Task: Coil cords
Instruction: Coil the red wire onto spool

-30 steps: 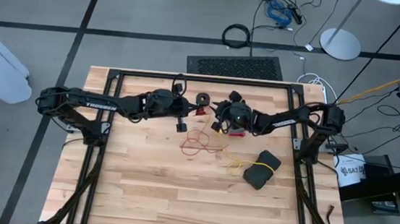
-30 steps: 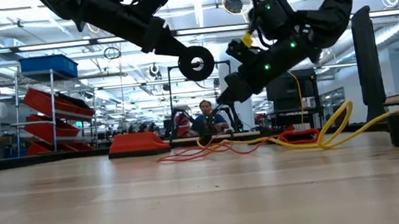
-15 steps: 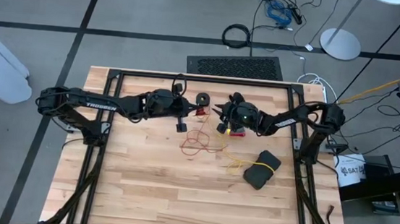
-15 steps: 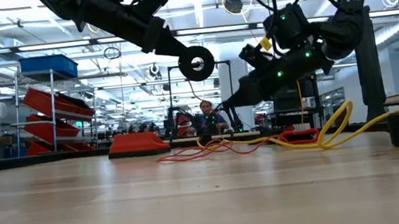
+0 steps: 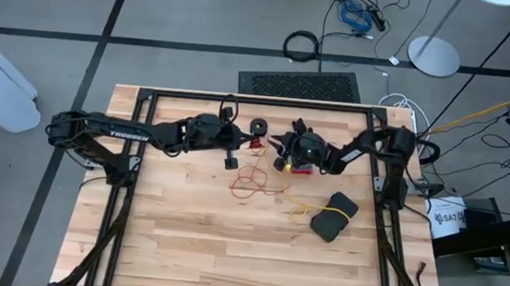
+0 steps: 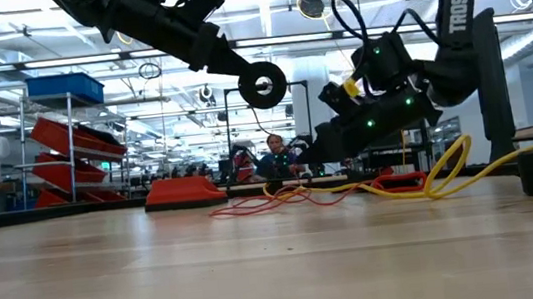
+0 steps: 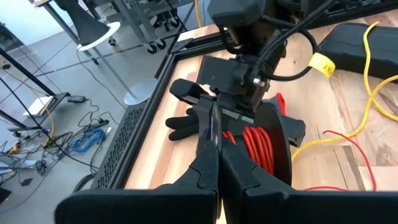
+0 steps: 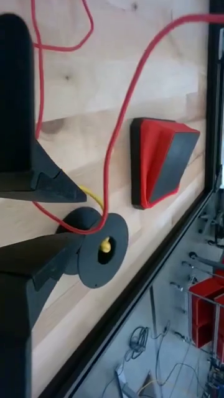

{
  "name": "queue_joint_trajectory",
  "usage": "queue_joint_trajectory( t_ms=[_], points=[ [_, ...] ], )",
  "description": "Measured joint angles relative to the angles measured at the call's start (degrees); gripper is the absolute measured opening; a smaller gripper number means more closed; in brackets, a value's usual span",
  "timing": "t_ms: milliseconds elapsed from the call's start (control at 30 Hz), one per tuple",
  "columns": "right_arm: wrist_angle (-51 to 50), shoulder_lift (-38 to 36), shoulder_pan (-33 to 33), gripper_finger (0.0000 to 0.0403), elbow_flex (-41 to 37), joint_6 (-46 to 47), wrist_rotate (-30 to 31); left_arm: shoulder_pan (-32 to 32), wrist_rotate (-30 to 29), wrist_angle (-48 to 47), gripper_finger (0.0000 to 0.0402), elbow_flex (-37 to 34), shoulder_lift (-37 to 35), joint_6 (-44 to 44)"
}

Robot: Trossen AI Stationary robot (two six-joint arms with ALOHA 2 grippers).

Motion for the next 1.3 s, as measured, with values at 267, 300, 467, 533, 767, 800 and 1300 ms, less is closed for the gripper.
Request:
queue_joint_trajectory(
  t_ms=[267, 300, 467, 533, 767, 800, 1300],
  points=[
    [-0.05, 2.27, -0.33, 0.0077, 2.58, 0.91, 0.51, -0.16, 1.4, 0.04, 0.0, 0.0, 0.0, -0.33],
    [-0.05, 2.32, -0.33, 0.0077, 2.8, 0.91, 0.55, -0.18, 1.48, 0.0, 0.0, 0.0, 0.0, -0.33],
    [-0.06, 2.32, -0.47, 0.0077, 3.16, 0.94, 3.62, -0.59, 1.51, -0.68, 0.0, 0.0, 0.0, -0.33],
    [-0.05, 2.32, -0.61, 0.0077, 3.16, 0.94, 3.79, -0.69, 1.51, -1.21, 0.0, 0.0, 0.01, -0.33],
    [-0.95, 2.32, -0.59, 0.0074, 3.16, 0.94, 3.58, -0.76, 1.51, -1.75, 0.0, 0.0, 0.02, -0.33],
    [-1.15, 2.32, -0.59, 0.007, 3.16, 0.9, 3.58, -0.76, 1.51, -1.9, 0.0, 0.0, 0.02, -0.33],
    [-3.2, 2.15, -0.55, 0.0001, 3.12, -1.91, 4.5, -0.76, 1.49, -4.47, 0.0, 0.0, 0.02, -0.31]
  ],
)
